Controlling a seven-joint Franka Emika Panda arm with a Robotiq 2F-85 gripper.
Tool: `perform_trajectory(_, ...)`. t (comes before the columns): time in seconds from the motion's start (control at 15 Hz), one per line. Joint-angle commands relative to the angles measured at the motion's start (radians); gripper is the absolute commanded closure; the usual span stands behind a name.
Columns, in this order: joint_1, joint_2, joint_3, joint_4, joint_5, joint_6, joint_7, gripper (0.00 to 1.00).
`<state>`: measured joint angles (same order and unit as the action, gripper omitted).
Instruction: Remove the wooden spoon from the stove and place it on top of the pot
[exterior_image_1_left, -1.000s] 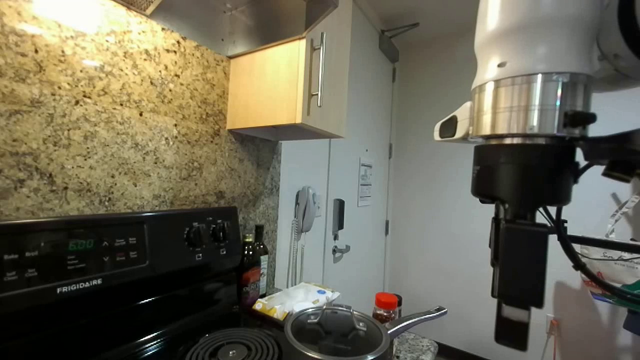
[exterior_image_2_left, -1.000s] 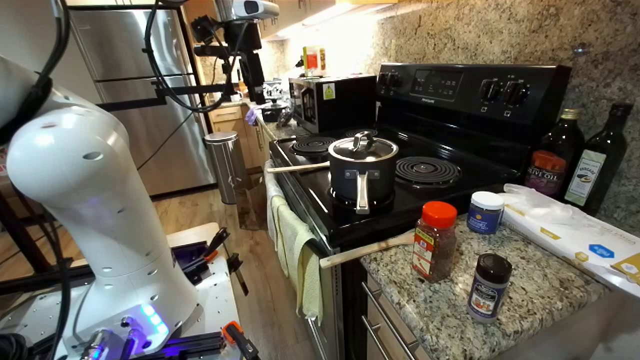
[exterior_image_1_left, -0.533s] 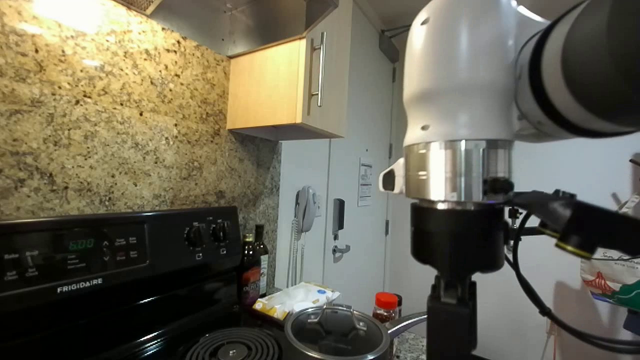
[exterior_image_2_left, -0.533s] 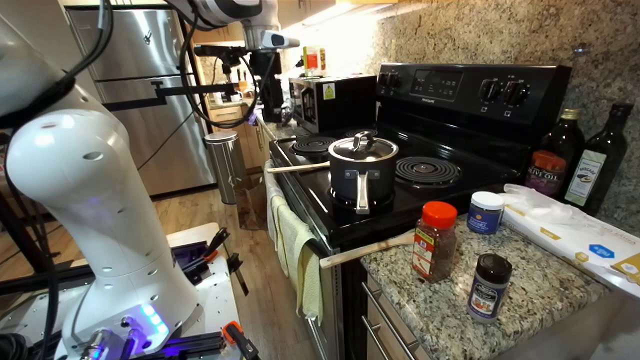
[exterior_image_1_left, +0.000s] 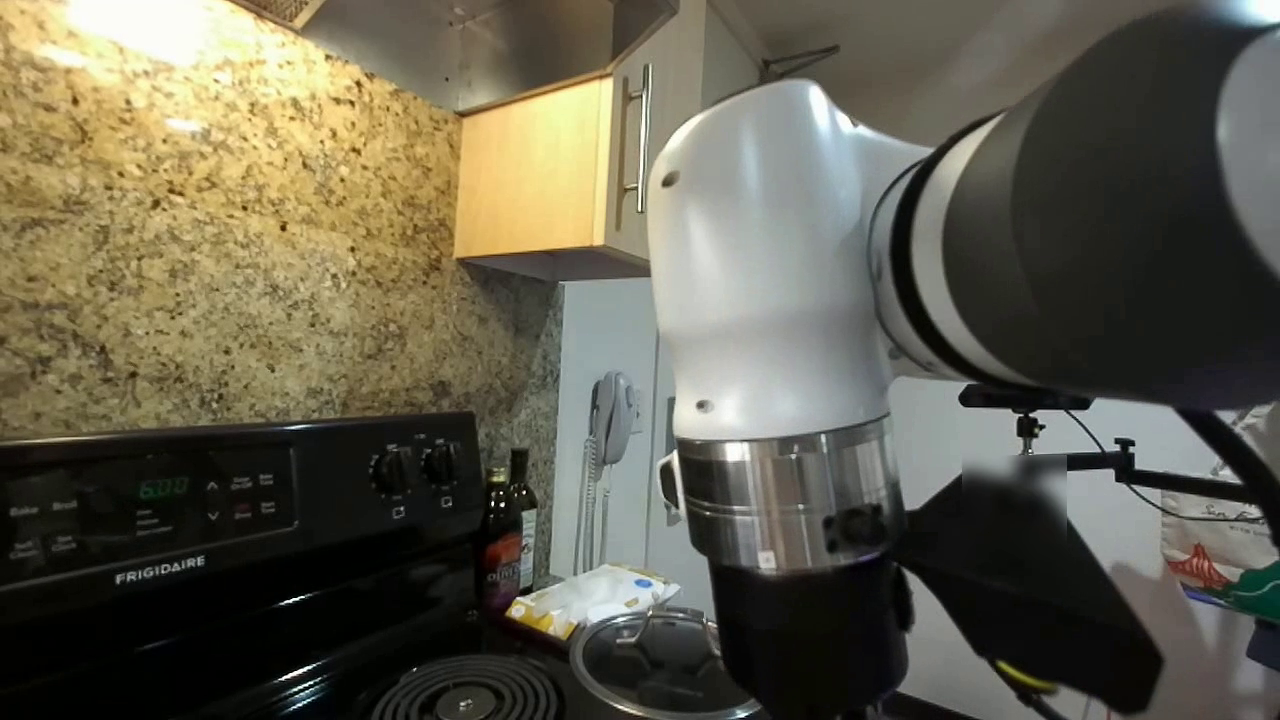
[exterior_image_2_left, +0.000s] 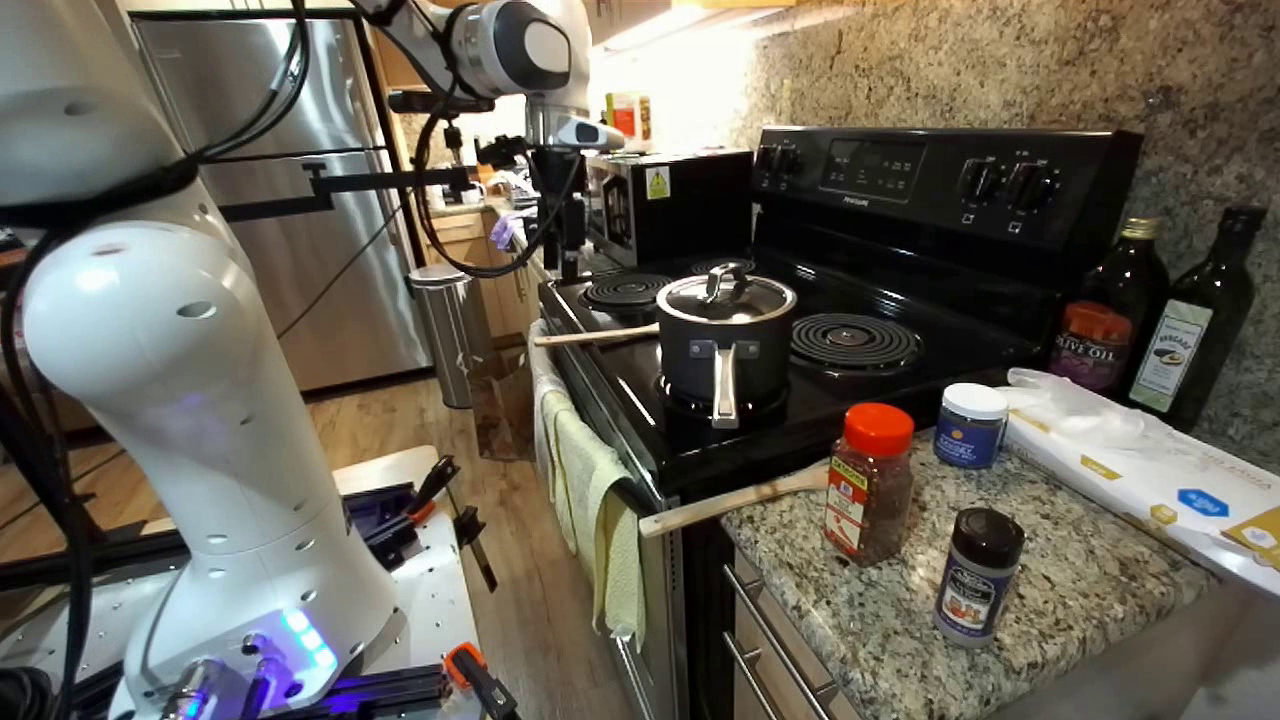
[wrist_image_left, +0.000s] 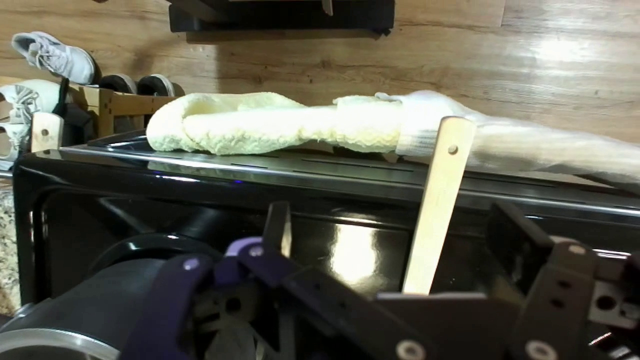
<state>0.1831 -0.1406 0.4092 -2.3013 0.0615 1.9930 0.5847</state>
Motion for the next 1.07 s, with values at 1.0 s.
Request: perform_trajectory(1.0,0.118,0.325,-0.089,0.005,-0.088,0.313,-0.004,0.0)
